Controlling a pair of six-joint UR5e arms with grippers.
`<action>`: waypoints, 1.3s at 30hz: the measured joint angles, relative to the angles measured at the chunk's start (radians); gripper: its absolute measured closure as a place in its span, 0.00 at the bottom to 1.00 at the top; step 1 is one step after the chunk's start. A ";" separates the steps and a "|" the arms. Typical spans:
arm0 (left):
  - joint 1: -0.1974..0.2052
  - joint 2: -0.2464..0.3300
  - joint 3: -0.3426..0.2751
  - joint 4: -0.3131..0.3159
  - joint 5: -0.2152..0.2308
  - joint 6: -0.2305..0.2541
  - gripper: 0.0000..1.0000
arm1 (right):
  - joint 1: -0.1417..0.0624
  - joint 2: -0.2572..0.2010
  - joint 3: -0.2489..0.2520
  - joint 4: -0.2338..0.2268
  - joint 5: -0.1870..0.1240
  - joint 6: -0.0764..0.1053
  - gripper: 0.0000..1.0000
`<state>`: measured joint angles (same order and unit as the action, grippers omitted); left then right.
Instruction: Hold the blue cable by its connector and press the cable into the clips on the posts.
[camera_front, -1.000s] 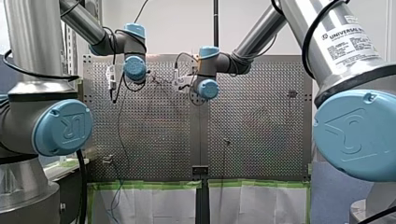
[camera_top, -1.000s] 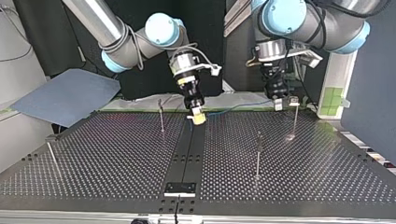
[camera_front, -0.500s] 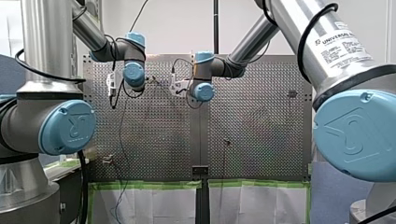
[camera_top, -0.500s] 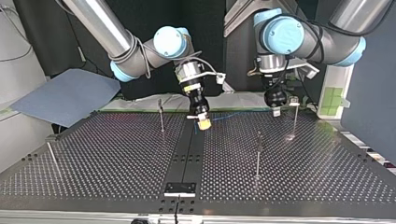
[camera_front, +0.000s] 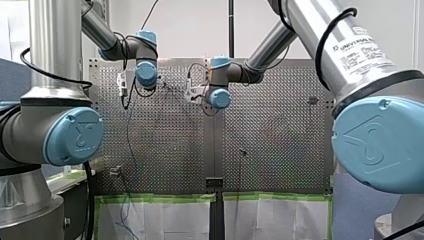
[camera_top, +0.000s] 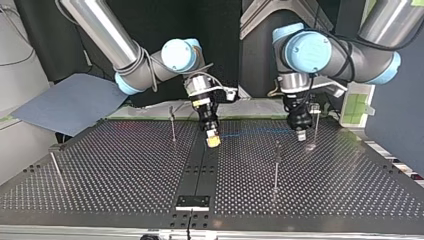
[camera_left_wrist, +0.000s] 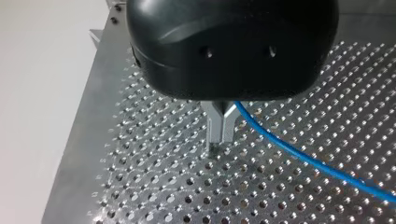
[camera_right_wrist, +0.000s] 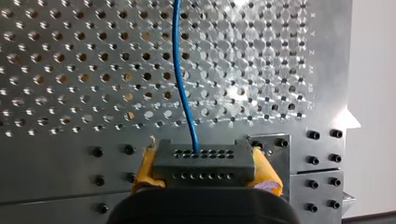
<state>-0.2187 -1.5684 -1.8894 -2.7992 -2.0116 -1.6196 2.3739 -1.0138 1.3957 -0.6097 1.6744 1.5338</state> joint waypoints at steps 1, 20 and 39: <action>0.002 -0.003 0.003 -0.001 0.001 0.000 1.00 | -0.002 0.001 -0.009 0.006 -0.001 0.002 1.00; 0.013 -0.051 0.074 -0.002 0.018 -0.017 1.00 | 0.001 0.019 -0.078 0.038 -0.033 0.005 1.00; 0.021 -0.121 0.087 0.000 0.050 -0.036 1.00 | -0.010 0.051 -0.103 0.042 -0.041 0.007 1.00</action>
<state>-0.1975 -1.6893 -1.8024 -2.7993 -1.9614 -1.6560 2.3639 -0.9625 1.2928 -0.5678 1.6335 1.5407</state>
